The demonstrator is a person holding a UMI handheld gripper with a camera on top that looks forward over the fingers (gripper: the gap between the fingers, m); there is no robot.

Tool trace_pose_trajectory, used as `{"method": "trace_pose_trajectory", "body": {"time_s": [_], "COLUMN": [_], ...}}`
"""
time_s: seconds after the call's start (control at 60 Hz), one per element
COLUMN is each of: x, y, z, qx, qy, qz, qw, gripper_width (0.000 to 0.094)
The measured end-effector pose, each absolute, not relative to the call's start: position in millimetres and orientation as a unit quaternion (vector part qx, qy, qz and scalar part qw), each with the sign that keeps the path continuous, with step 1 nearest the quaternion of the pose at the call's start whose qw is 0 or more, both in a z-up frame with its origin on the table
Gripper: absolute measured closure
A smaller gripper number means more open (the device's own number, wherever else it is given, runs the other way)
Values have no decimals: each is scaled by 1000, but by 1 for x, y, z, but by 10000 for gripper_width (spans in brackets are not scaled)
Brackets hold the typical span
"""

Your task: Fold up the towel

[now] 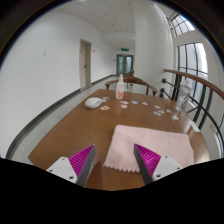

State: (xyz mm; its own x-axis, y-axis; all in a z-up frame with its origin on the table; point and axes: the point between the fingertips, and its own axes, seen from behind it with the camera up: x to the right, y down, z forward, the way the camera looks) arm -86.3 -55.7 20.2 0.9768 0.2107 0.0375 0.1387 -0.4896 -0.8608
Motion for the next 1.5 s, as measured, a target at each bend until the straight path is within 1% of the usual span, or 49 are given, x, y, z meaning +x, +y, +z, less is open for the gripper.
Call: {"method": "trace_pose_trajectory", "body": {"time_s": [0.05, 0.067, 0.133, 0.167, 0.183, 0.2, 0.217, 0.233, 0.25, 0.317, 0.333, 0.35, 0.433, 0.483, 0.583, 0.633, 0.7, 0.767, 0.833, 0.9, 1.017, 1.1, 1.167, 1.183, 1.233, 1.367, 1.417, 1.5], "x": [-97, -91, -92, -95, -99, -100, -103, -105, -108, -101, -99, -98, -98, -98, -98, -97, -82, -45, 2, 53, 113, 134, 140, 141, 143, 168, 164, 155], "y": [-42, -26, -10, -6, 1, -2, -2, -3, -4, 2, 2, 2, 2, 2, 3, 4, 8, 9, 11, 10, 11, 19, 21, 19, 20, 6, -3, -29], "z": [20, 16, 2, -3, -4, -3, -3, -4, -5, -5, -5, -5, -5, -5, 0, 16, 50, 81, 94, 85, 41, 12, 0, -1, 1, 20, 24, 40], "qx": [-866, -868, -876, -879, -878, -879, -880, -882, -884, -883, -883, -883, -882, -882, -877, -867, -851, -837, -831, -836, -861, -875, -881, -880, -877, -860, -858, -849], "qy": [-104, -108, -117, -121, -119, -119, -119, -116, -113, -103, -102, -99, -104, -106, -114, -110, -94, -68, -36, -5, 31, 39, 45, 47, 57, 60, 60, 61], "qz": [28, 29, 23, 26, 31, 35, 46, 55, 65, 51, 49, 47, 44, 41, 36, 44, 47, 34, 9, -21, -40, -50, -44, -40, -34, -86, -77, -58], "qw": [488, 484, 467, 461, 464, 459, 457, 453, 448, 456, 456, 457, 457, 458, 466, 484, 515, 542, 555, 548, 505, 479, 469, 470, 477, 500, 505, 521], "gripper_width": [171, 181, 250, 222, 350, 339, 374, 464, 491, 781, 824, 898, 908, 932, 934, 934, 934, 934, 935, 934, 934, 917, 907, 892, 671, 82, 103, 101]}}
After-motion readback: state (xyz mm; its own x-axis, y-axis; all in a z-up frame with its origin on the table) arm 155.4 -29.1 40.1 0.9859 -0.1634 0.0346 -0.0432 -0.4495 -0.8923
